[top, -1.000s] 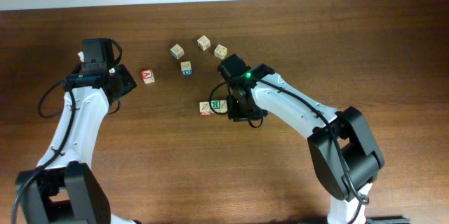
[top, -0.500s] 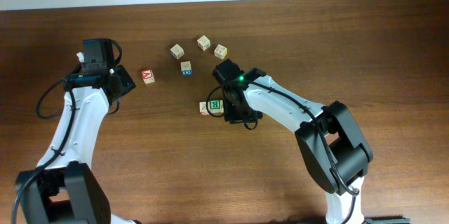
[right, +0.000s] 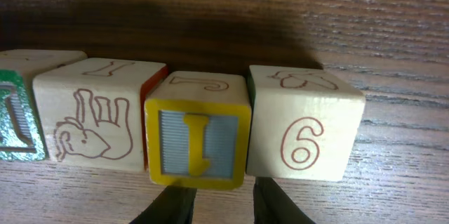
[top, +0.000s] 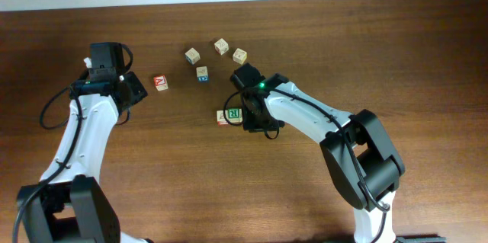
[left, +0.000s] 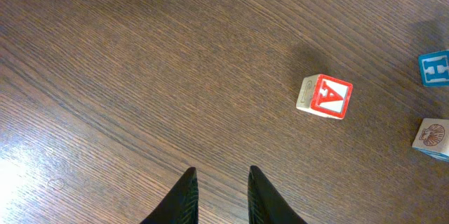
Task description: Rotate 5 blocks
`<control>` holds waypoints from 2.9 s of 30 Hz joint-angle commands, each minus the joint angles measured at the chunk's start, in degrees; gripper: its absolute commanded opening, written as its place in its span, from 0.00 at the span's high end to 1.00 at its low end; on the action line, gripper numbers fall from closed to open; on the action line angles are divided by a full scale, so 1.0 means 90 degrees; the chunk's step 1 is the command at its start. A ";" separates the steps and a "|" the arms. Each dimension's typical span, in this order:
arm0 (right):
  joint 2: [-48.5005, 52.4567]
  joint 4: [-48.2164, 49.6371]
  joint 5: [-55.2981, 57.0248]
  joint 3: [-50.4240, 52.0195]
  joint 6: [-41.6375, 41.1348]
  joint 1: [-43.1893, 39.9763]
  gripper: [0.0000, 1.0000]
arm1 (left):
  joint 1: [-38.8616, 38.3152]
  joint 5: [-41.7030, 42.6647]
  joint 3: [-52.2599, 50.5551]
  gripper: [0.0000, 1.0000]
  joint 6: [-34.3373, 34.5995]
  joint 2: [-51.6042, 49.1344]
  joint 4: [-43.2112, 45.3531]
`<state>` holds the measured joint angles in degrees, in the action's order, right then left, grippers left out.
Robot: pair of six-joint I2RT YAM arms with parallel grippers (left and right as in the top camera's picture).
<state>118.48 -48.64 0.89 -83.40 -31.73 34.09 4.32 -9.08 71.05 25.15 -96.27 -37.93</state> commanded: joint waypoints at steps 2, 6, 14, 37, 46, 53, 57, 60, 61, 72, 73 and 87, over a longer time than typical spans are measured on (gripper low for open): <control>0.0100 0.0049 0.0148 -0.0051 -0.0080 0.0046 0.71 | 0.0051 -0.0097 0.0034 0.78 0.0032 -0.0061 -0.0029; 0.0100 0.0080 0.0153 -0.0051 -0.0080 0.0046 0.71 | 0.0051 -0.0097 0.0034 0.78 0.0032 -0.0061 -0.0032; 0.0100 0.0100 0.0146 -0.0051 -0.0078 0.0046 0.71 | 0.0051 -0.0097 0.0034 0.78 0.0032 -0.0061 -0.0032; -0.0537 -0.1933 -0.1069 -0.2171 0.0913 -0.1668 0.60 | -0.1294 0.1991 0.0034 0.93 -0.0228 -0.0100 -0.0517; -0.0510 -0.1440 -0.1103 -0.0894 0.1171 -0.2659 0.57 | -0.2278 0.2545 0.0034 0.97 -0.0100 -0.0750 -0.0653; -0.0510 -0.0299 -0.1127 0.0566 0.1552 -0.2873 0.51 | -0.2803 0.2103 0.0034 0.98 0.0398 -0.1010 -0.0702; -0.0510 0.0136 -0.1129 0.0969 0.1549 -0.2873 0.50 | -0.3096 0.1440 0.0034 0.96 0.0418 -0.1020 -0.0697; -0.0510 0.0226 -0.1129 0.1059 0.1549 -0.2873 0.50 | -0.3264 0.1195 0.0034 0.96 0.0493 -0.1081 -0.0644; -0.0510 0.0236 -0.1129 0.1059 0.1549 -0.2873 0.50 | -0.3320 0.1192 0.0034 0.96 0.0542 -0.1166 -0.0597; -0.0510 0.0248 -0.1132 0.1059 0.1547 -0.2873 0.50 | -0.3381 0.1241 0.0034 0.96 0.0580 -0.1615 -0.0340; -0.0510 0.0250 -0.1134 0.1059 0.1547 -0.2873 0.50 | -0.3381 0.1241 0.0034 0.97 0.0580 -0.1627 -0.0335; -0.0510 0.0250 -0.1154 0.1059 0.1549 -0.2873 0.50 | -0.3381 0.1246 0.0034 0.97 0.0505 -0.1722 -0.0175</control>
<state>113.97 -46.63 -8.99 -74.76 -17.98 8.27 -26.02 2.72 71.05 29.82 -111.04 -39.66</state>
